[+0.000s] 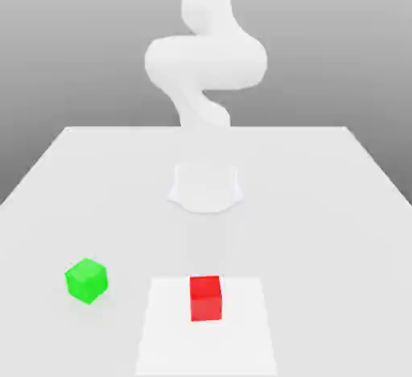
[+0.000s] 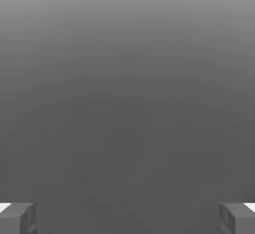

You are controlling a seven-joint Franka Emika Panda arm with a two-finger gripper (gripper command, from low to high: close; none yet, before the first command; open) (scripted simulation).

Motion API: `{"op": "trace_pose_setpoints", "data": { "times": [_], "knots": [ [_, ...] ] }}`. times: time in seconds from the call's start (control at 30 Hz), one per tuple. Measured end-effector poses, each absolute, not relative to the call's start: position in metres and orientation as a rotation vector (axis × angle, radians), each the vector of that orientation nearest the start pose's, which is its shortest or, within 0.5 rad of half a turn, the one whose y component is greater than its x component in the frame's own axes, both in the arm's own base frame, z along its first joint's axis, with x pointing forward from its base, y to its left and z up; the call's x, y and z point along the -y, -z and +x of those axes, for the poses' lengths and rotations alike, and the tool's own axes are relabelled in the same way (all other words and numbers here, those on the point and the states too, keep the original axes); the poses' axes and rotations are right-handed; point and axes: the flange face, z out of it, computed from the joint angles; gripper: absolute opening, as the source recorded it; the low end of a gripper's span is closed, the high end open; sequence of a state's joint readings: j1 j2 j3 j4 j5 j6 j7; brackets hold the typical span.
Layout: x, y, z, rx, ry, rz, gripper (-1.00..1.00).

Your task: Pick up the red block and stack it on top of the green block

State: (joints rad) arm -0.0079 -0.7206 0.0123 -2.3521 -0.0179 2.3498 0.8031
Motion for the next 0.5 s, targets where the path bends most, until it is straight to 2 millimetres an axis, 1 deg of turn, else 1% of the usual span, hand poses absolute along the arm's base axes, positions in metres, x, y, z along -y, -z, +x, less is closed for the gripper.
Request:
{"op": "trace_pose_setpoints", "data": {
  "times": [0.1, 0.17, 0.23, 0.3, 0.37, 0.43, 0.5],
  "knots": [
    [-0.004, -0.587, 0.414, -1.073, 0.836, -2.621, 0.00],
    [-0.004, -0.537, 0.429, -1.085, 0.751, -2.684, 0.00],
    [-0.002, -0.487, 0.439, -1.095, 0.660, -2.741, 0.00],
    [0.000, -0.437, 0.442, -1.101, 0.562, -2.793, 0.00],
    [0.001, -0.387, 0.440, -1.105, 0.458, -2.839, 0.00],
    [0.003, -0.338, 0.432, -1.105, 0.347, -2.878, 0.00],
    [0.003, -0.293, 0.419, -1.102, 0.236, -2.908, 0.00]
  ]
}}
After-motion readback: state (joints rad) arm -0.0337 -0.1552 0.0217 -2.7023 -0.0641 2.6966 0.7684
